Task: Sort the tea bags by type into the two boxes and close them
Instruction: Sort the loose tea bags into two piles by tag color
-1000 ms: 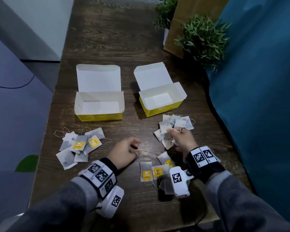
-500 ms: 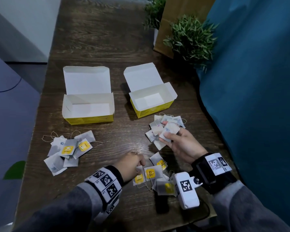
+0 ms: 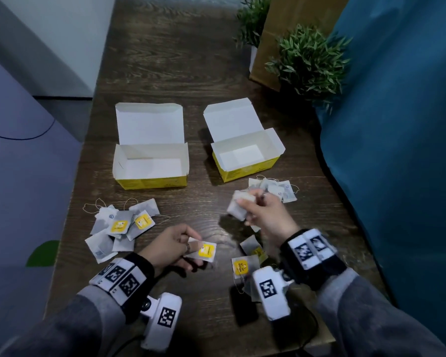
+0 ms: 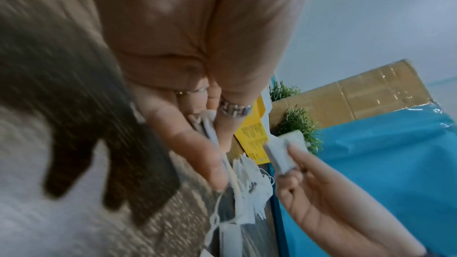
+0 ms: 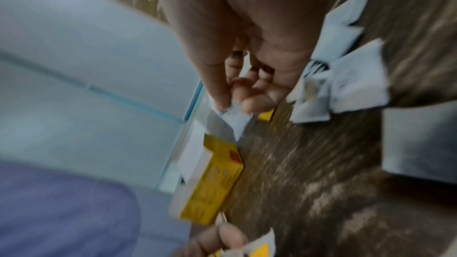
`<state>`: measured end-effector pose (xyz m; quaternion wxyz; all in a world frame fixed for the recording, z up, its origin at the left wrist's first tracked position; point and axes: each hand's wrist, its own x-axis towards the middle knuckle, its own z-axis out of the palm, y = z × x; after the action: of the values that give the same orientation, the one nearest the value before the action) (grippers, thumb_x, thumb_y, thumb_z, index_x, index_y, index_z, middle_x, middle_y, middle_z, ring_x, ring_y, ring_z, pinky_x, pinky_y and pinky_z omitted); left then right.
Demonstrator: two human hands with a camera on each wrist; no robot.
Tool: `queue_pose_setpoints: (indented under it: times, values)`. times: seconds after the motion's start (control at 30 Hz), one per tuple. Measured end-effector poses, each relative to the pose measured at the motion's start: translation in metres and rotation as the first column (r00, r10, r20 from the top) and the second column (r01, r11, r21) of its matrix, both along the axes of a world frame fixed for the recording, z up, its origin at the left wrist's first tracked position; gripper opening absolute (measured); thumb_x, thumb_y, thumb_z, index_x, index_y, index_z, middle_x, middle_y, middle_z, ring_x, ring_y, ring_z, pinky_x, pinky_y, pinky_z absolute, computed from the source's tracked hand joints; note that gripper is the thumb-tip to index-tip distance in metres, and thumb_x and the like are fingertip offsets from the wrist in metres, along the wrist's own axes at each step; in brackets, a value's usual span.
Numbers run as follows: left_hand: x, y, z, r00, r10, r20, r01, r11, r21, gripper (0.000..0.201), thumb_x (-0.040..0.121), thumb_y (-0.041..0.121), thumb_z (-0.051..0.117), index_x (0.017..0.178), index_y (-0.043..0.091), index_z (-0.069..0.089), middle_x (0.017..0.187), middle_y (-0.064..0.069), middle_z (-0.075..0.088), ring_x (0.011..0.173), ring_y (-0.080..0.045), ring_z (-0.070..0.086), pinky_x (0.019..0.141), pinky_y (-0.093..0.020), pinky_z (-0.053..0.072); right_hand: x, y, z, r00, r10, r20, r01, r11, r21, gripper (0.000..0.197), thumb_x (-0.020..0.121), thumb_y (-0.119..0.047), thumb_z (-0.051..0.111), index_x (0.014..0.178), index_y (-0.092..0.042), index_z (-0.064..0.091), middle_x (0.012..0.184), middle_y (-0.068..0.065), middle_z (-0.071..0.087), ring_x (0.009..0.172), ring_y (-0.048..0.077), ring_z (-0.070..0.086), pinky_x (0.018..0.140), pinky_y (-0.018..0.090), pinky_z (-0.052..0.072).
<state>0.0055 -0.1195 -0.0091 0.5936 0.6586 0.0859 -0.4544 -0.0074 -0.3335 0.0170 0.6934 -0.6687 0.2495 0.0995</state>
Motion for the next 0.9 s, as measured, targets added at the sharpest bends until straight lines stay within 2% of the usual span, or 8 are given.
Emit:
queue_pose_setpoints:
  times: [0.1,0.2,0.37,0.43,0.53,0.67,0.77,0.9]
  values:
    - [-0.005,0.018,-0.001,0.996,0.088,-0.012,-0.088,0.996,-0.007,0.013,0.086,-0.004,0.058,0.097,-0.001,0.053,0.076,-0.014,0.066,0.057,-0.02,0.068,0.044,-0.026,0.054,0.028,0.042,-0.021,0.957,0.288,-0.023,-0.288,0.943,-0.169,0.019,0.09,-0.01,0.058,0.078,-0.017,0.047,0.06,0.003,0.053,0.039,0.002,0.051,0.042,0.018,0.047]
    - [-0.008,0.038,0.003,0.986,0.164,-0.014,-0.164,0.986,-0.008,0.02,0.085,-0.012,0.053,0.099,0.002,0.056,0.086,-0.011,0.066,0.064,-0.017,0.069,0.058,-0.027,0.059,0.05,0.081,-0.037,0.856,0.508,-0.096,-0.51,0.798,-0.323,0.026,0.091,-0.016,0.057,0.072,-0.023,0.041,0.061,-0.002,0.053,0.047,0.008,0.051,0.05,0.023,0.042]
    - [-0.008,0.075,0.015,0.939,0.345,0.012,-0.344,0.938,-0.04,0.037,0.086,-0.022,0.035,0.106,0.003,0.054,0.097,-0.008,0.062,0.086,-0.018,0.064,0.071,-0.023,0.057,0.067,0.124,-0.045,0.76,0.631,-0.155,-0.644,0.7,-0.31,0.022,0.093,-0.014,0.054,0.071,-0.019,0.049,0.067,-0.003,0.057,0.055,0.01,0.05,0.054,0.024,0.042]
    - [-0.009,0.086,0.018,0.905,0.421,0.057,-0.418,0.907,-0.055,0.031,0.087,-0.02,0.038,0.098,0.005,0.053,0.096,-0.012,0.06,0.085,-0.02,0.063,0.068,-0.021,0.057,0.067,0.131,-0.042,0.74,0.65,-0.174,-0.669,0.681,-0.3,0.011,0.095,-0.022,0.05,0.093,-0.015,0.058,0.071,-0.006,0.056,0.057,0.007,0.049,0.05,0.021,0.041]
    - [-0.009,0.098,0.022,0.864,0.411,0.291,-0.41,0.91,-0.07,0.027,0.083,-0.018,0.05,0.088,0.008,0.054,0.094,-0.016,0.061,0.082,-0.02,0.063,0.069,-0.018,0.056,0.062,0.129,-0.033,0.752,0.638,-0.165,-0.647,0.667,-0.368,0.026,0.096,-0.035,0.045,0.112,-0.017,0.056,0.08,-0.006,0.054,0.061,0.006,0.049,0.052,0.02,0.041]
    - [-0.012,0.102,0.034,0.69,0.16,0.706,-0.264,0.964,0.039,0.032,0.074,-0.01,0.063,0.084,0.021,0.059,0.084,0.001,0.069,0.086,-0.005,0.063,0.079,-0.011,0.046,0.038,0.117,-0.011,0.837,0.535,-0.115,-0.526,0.844,0.099,0.032,0.096,-0.042,0.041,0.109,-0.013,0.049,0.079,0.001,0.056,0.058,0.016,0.055,0.049,0.025,0.044]
    - [-0.016,0.094,0.04,0.572,0.108,0.813,-0.257,0.965,0.053,0.031,0.071,-0.004,0.068,0.078,0.025,0.062,0.084,0.007,0.069,0.083,-0.001,0.061,0.077,-0.01,0.043,0.022,0.105,0.001,0.811,0.578,-0.089,-0.507,0.772,0.384,0.031,0.097,-0.04,0.039,0.106,-0.015,0.054,0.078,0.003,0.059,0.061,0.016,0.062,0.05,0.021,0.049]
    - [-0.015,0.087,0.043,0.566,0.146,0.811,-0.243,0.97,-0.005,0.022,0.071,0.002,0.071,0.08,0.021,0.065,0.087,0.008,0.068,0.084,0.0,0.061,0.077,-0.01,0.045,0.012,0.098,0.006,0.849,0.529,0.015,-0.482,0.762,0.431,0.013,0.093,-0.005,0.051,0.103,-0.012,0.052,0.077,0.002,0.063,0.059,0.011,0.062,0.05,0.019,0.049]
